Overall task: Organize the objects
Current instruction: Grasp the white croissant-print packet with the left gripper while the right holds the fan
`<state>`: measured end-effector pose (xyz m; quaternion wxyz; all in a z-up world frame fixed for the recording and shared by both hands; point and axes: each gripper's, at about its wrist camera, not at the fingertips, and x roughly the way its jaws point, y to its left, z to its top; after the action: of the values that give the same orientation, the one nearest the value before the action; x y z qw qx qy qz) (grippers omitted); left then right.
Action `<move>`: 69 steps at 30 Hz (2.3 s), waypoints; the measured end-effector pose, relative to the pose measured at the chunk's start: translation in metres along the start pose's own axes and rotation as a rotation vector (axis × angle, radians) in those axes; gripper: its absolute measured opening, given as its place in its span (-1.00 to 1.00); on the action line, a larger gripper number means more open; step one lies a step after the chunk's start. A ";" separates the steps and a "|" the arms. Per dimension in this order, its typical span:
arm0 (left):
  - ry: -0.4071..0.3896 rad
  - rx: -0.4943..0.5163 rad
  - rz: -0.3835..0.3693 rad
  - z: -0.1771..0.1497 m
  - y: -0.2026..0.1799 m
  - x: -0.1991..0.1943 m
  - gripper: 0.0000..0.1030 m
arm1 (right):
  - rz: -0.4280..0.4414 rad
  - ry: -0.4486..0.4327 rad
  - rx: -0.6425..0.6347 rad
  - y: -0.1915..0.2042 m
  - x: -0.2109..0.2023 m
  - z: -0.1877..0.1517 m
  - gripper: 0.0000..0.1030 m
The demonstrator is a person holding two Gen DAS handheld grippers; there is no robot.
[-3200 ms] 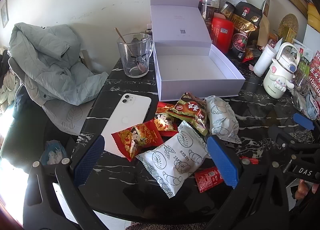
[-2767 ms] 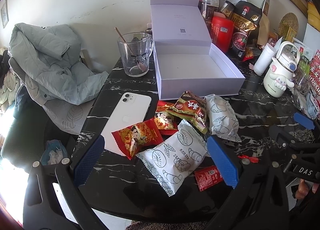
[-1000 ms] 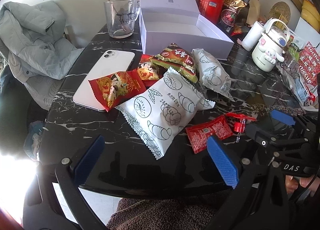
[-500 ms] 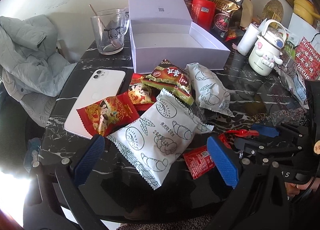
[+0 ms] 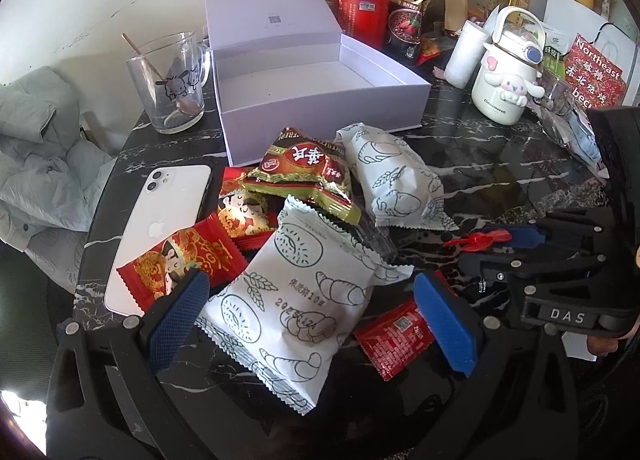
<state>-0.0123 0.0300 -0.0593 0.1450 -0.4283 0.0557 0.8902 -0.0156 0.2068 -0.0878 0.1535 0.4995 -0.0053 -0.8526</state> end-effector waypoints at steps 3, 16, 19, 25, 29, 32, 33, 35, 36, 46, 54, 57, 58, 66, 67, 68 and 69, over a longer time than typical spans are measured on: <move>0.043 0.024 -0.009 0.000 -0.002 0.010 0.99 | -0.003 -0.001 0.004 -0.001 0.000 0.000 -0.24; 0.040 0.001 0.006 -0.006 0.005 0.009 0.20 | -0.006 -0.005 0.008 -0.003 0.001 0.001 -0.24; 0.037 0.012 0.010 -0.007 0.003 0.006 0.13 | -0.003 -0.005 0.010 -0.004 0.001 0.001 -0.24; 0.048 0.022 -0.035 -0.008 -0.003 -0.001 0.09 | 0.007 -0.010 0.022 -0.006 -0.001 -0.001 -0.24; 0.044 0.026 -0.034 -0.009 -0.005 0.000 0.09 | 0.010 -0.009 0.019 -0.005 -0.002 -0.002 -0.24; 0.048 0.016 -0.040 -0.010 -0.004 0.003 0.14 | 0.006 -0.010 0.021 -0.006 -0.003 -0.004 -0.24; 0.053 0.013 -0.042 -0.010 -0.004 0.004 0.20 | 0.006 -0.011 0.022 -0.006 -0.003 -0.004 -0.24; 0.073 0.002 -0.045 -0.012 -0.004 0.009 0.28 | 0.007 -0.012 0.021 -0.006 -0.003 -0.005 -0.24; 0.084 -0.008 -0.050 -0.013 -0.003 0.011 0.34 | 0.007 -0.012 0.021 -0.006 -0.003 -0.005 -0.24; 0.109 0.009 -0.046 -0.030 -0.010 0.018 0.98 | 0.012 -0.014 0.022 -0.006 -0.005 -0.005 -0.24; 0.176 -0.125 0.031 -0.025 0.009 0.019 0.94 | 0.015 -0.016 0.018 -0.007 -0.004 -0.005 -0.24; 0.150 -0.052 0.027 -0.026 0.001 0.014 0.47 | 0.011 -0.017 0.014 -0.006 -0.004 -0.005 -0.24; 0.142 -0.045 0.027 -0.026 -0.001 0.013 0.41 | 0.012 -0.017 0.014 -0.006 -0.004 -0.005 -0.24; 0.122 -0.086 -0.055 -0.023 0.001 0.010 0.18 | 0.041 -0.032 0.026 -0.009 -0.007 -0.006 -0.25; 0.120 -0.089 -0.061 -0.023 0.002 0.009 0.17 | 0.043 -0.038 0.024 -0.008 -0.008 -0.006 -0.25; 0.117 -0.094 -0.068 -0.023 0.002 0.009 0.16 | 0.043 -0.044 0.022 -0.008 -0.009 -0.006 -0.25; 0.113 -0.097 -0.071 -0.023 0.002 0.008 0.15 | 0.044 -0.050 0.019 -0.007 -0.011 -0.006 -0.25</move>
<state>-0.0006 0.0250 -0.0797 0.1521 -0.4861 0.0056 0.8605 -0.0071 0.2176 -0.0826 0.1672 0.4791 -0.0281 -0.8612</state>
